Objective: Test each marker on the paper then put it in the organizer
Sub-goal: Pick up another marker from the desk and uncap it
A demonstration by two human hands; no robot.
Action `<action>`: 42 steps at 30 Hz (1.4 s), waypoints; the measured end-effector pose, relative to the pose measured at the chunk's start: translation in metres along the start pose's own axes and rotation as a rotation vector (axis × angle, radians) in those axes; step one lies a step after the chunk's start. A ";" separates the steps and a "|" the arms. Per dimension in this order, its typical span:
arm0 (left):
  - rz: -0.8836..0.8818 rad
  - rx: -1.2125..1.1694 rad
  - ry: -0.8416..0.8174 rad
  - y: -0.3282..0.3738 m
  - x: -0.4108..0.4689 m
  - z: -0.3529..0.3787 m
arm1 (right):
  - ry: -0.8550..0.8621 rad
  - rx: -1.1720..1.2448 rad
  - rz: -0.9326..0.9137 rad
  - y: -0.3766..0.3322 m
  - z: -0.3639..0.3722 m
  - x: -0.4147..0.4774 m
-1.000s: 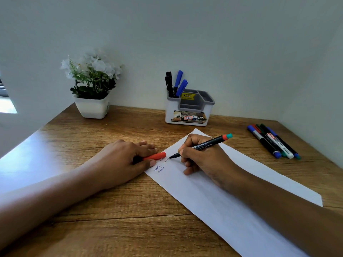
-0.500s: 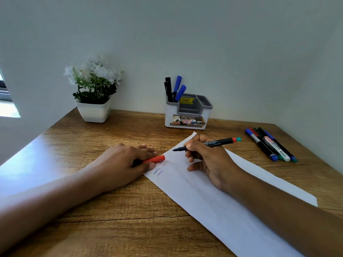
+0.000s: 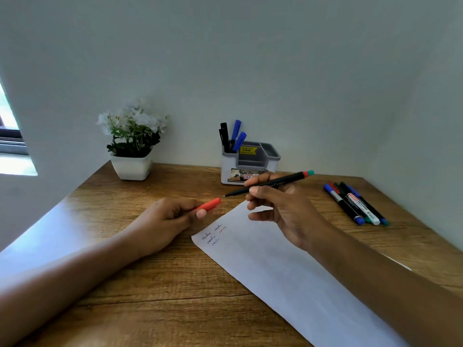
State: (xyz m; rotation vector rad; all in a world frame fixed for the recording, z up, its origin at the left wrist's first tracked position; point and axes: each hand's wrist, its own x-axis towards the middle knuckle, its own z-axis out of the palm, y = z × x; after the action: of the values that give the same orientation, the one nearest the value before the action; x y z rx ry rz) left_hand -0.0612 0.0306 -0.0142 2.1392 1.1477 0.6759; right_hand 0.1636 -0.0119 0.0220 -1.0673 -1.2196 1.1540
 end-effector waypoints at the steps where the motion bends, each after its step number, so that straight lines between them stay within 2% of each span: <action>1: 0.002 -0.025 0.000 -0.001 0.000 0.000 | 0.008 0.022 0.006 -0.001 0.000 0.000; 6: 0.027 -0.086 -0.013 -0.002 0.000 -0.001 | 0.008 0.031 0.015 0.000 0.002 -0.001; 13: 0.071 -0.084 -0.034 -0.003 0.002 0.000 | -0.086 -0.017 0.029 0.003 0.008 -0.004; 20: 0.150 -0.047 -0.014 0.001 -0.003 0.005 | -0.187 -0.272 -0.082 0.003 0.016 -0.002; 24: 0.178 0.027 0.085 0.003 -0.007 0.006 | -0.191 -0.336 -0.151 0.005 0.018 -0.003; 30: 0.244 0.047 0.090 0.000 -0.011 0.007 | -0.232 -0.360 -0.170 0.005 0.019 -0.006; 35: 0.166 -0.009 0.136 0.006 -0.002 0.010 | -0.133 -0.405 -0.246 -0.002 0.021 -0.004; 40: -0.011 0.026 0.111 -0.007 0.007 0.004 | 0.019 -0.154 -0.215 -0.029 -0.003 0.005; 42: -0.100 0.115 0.029 -0.009 0.009 0.004 | 0.032 -0.157 -0.205 -0.041 -0.020 0.009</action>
State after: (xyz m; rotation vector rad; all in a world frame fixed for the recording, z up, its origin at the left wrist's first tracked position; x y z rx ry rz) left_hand -0.0590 0.0415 -0.0217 2.1557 1.3289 0.6102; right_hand 0.1861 -0.0079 0.0628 -1.0453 -1.3778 0.8927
